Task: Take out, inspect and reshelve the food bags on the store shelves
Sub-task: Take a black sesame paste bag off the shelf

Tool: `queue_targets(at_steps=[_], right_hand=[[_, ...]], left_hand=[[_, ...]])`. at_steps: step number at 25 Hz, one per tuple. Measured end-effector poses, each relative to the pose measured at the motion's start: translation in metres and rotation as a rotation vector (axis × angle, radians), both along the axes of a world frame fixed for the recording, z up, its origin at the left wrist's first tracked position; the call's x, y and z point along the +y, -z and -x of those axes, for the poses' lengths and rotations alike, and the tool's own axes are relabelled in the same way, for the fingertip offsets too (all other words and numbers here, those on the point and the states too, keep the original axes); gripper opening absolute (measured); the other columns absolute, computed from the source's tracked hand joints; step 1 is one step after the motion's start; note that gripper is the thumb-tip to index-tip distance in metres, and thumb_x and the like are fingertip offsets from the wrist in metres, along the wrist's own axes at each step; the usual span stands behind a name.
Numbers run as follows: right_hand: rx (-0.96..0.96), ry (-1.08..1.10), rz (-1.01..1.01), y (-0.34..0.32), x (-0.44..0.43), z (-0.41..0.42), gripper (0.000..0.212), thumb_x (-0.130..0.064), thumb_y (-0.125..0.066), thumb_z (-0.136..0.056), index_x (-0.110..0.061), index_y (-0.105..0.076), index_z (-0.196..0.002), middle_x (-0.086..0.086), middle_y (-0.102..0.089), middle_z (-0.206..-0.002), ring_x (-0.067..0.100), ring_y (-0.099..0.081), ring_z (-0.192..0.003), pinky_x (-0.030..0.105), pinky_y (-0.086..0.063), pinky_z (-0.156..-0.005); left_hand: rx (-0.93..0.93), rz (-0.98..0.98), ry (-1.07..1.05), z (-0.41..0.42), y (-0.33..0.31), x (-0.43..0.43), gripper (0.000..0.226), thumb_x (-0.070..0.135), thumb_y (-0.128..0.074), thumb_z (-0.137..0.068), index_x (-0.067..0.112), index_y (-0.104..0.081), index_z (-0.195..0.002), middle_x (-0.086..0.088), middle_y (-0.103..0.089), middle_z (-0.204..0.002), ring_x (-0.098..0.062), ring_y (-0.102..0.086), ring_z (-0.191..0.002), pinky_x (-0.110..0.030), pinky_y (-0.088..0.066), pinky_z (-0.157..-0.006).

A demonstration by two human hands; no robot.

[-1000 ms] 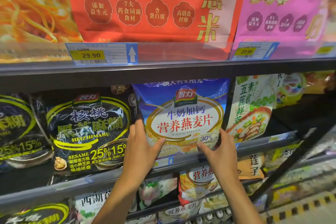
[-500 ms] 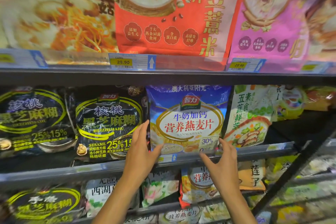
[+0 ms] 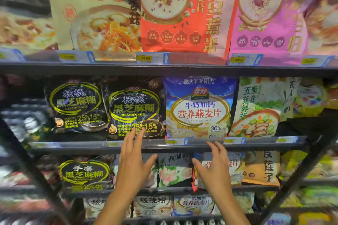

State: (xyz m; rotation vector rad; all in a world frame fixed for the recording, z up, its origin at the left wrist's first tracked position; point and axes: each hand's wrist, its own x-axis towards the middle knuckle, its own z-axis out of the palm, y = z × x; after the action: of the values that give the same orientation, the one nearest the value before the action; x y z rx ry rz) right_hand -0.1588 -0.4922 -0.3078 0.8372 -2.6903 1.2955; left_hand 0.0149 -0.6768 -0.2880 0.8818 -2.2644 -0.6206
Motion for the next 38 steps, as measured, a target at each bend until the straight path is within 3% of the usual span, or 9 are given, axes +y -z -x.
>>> queue_targets(at_steps=[8,15,21,24,28,30,32,38], right_hand=[[0.015,-0.145,0.014,-0.003,-0.044,-0.041,0.077,-0.046,-0.075,-0.089,-0.027,-0.039,-0.154,-0.005,-0.029,-0.162,0.018,-0.027,-0.151,0.041,-0.035,-0.118],[0.013,-0.152,0.055,-0.012,-0.123,-0.053,0.079,-0.054,-0.073,-0.088,-0.028,-0.037,-0.153,-0.006,-0.041,-0.153,0.017,-0.035,-0.143,0.041,-0.041,-0.113],[-0.041,-0.144,0.117,-0.015,-0.190,-0.054,0.105,-0.059,-0.080,-0.079,-0.026,-0.024,-0.161,-0.005,-0.035,-0.162,0.016,-0.034,-0.149,0.039,-0.037,-0.118],[-0.067,-0.107,0.084,-0.011,-0.214,-0.049,0.111,-0.055,-0.082,-0.080,-0.022,-0.017,-0.163,0.000,-0.030,-0.166,0.019,-0.027,-0.153,0.041,-0.031,-0.122],[-0.095,-0.035,0.003,-0.008,-0.234,-0.041,0.114,-0.049,-0.081,-0.083,-0.013,-0.012,-0.165,0.005,-0.023,-0.170,0.023,-0.022,-0.156,0.040,-0.025,-0.124],[-0.105,0.000,-0.015,-0.005,-0.239,-0.036,0.110,-0.045,-0.081,-0.084,-0.012,-0.013,-0.165,0.005,-0.026,-0.169,0.024,-0.025,-0.155,0.040,-0.026,-0.123],[-0.092,0.029,-0.024,-0.003,-0.242,-0.032,0.107,-0.045,-0.081,-0.084,-0.013,-0.017,-0.164,0.006,-0.033,-0.167,0.026,-0.031,-0.153,0.043,-0.031,-0.122],[-0.144,0.061,0.059,0.001,-0.242,-0.031,0.102,-0.043,-0.085,-0.081,-0.022,-0.027,-0.162,-0.001,-0.042,-0.162,0.022,-0.041,-0.148,0.044,-0.041,-0.117]], left_hand=[[-0.003,-0.074,-0.104,-0.052,0.002,-0.024,0.095,0.048,-0.075,-0.090,0.035,-0.016,-0.164,0.010,-0.010,-0.172,-0.019,-0.010,-0.160,-0.050,-0.028,-0.125],[0.056,-0.093,-0.076,-0.056,0.000,-0.103,0.094,0.047,-0.075,-0.090,0.034,-0.018,-0.164,0.009,-0.017,-0.171,-0.015,-0.007,-0.160,-0.047,-0.023,-0.128],[0.041,-0.138,-0.079,-0.036,-0.002,-0.175,0.122,0.062,-0.079,-0.078,0.028,-0.001,-0.166,0.004,-0.018,-0.172,-0.019,-0.014,-0.158,-0.048,-0.028,-0.125],[-0.040,-0.214,-0.099,-0.024,-0.001,-0.202,0.127,0.071,-0.076,-0.075,0.019,-0.004,-0.166,-0.002,-0.021,-0.172,-0.024,-0.022,-0.157,-0.048,-0.035,-0.122],[-0.225,-0.316,-0.099,-0.011,0.001,-0.228,0.112,0.082,-0.067,-0.073,0.018,-0.024,-0.155,-0.003,-0.043,-0.159,-0.030,-0.052,-0.139,-0.050,-0.052,-0.100],[-0.251,-0.330,-0.074,-0.008,0.004,-0.236,0.089,0.083,-0.067,-0.072,0.023,-0.037,-0.130,-0.002,-0.058,-0.140,-0.032,-0.063,-0.123,-0.048,-0.055,-0.090],[-0.216,-0.396,-0.039,-0.008,0.004,-0.239,0.076,0.080,-0.071,-0.072,0.026,-0.037,-0.112,-0.001,-0.063,-0.127,-0.033,-0.064,-0.117,-0.045,-0.053,-0.085],[-0.105,-0.489,0.019,-0.009,-0.001,-0.239,0.066,0.064,-0.080,-0.077,0.022,-0.040,-0.109,0.001,-0.058,-0.116,-0.027,-0.059,-0.108,-0.041,-0.049,-0.081]])
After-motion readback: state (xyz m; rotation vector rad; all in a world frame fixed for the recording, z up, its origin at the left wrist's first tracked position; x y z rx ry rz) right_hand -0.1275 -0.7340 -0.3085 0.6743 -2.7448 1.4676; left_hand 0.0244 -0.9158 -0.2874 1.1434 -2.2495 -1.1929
